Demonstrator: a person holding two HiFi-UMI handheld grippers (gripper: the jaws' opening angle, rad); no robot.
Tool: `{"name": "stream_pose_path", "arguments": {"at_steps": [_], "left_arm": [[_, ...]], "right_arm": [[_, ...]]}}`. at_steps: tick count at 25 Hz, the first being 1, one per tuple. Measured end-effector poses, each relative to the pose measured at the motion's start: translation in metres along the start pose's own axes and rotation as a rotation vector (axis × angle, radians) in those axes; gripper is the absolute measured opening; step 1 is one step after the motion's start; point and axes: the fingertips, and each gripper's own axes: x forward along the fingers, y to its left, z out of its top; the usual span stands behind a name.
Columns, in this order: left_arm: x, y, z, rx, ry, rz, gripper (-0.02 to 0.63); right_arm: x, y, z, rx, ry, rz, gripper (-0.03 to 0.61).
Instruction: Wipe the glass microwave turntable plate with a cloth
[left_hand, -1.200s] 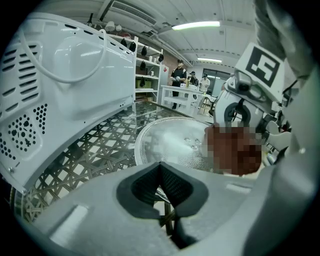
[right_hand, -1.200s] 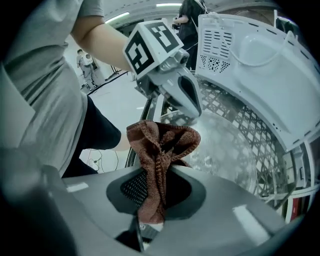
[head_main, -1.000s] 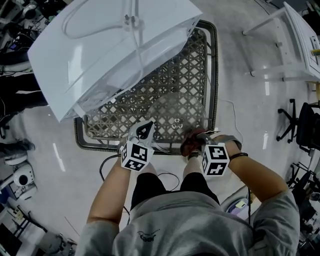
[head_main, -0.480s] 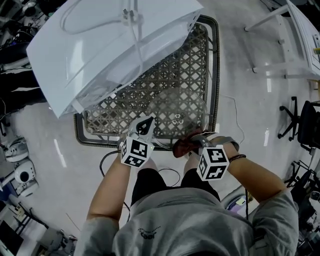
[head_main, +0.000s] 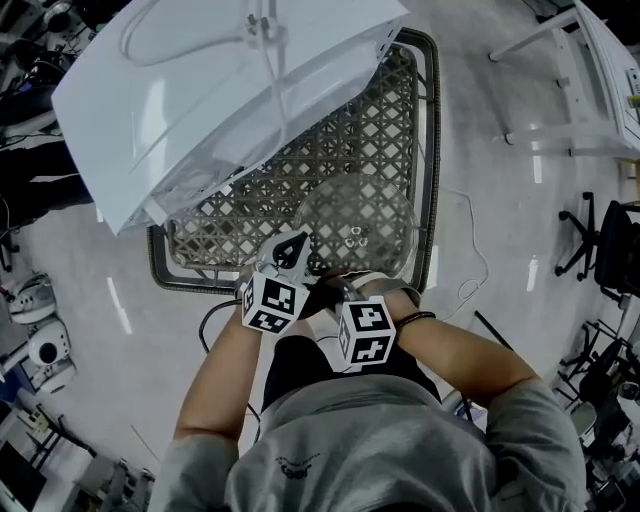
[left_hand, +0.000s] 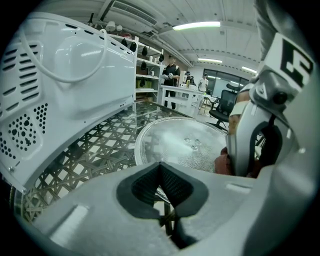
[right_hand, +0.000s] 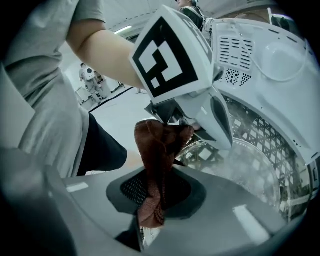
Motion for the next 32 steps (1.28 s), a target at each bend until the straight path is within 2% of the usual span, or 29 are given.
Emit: {"name": "stream_pose_path", "arguments": {"at_steps": [10,19,28,32], "left_arm": [[0.0,0.0,-0.001,0.004,0.002,0.0,-0.002],[0.0,-0.002,-0.001,0.008,0.001,-0.005,-0.002],[0.001,0.0,-0.003,-0.002,0.002,-0.002,-0.002],[0.004,-0.002,-0.004,0.006,0.034,0.016,-0.002]], "right_arm": [[-0.021,0.005,-0.045,0.031,0.065,0.007,0.069],[-0.061,0.009,-0.123,0.064,0.192,-0.023,0.069],[-0.058,0.006,-0.126,0.09,0.182,-0.048,0.069],[-0.053,0.005,-0.13,0.102,0.174,-0.068,0.069]]}}
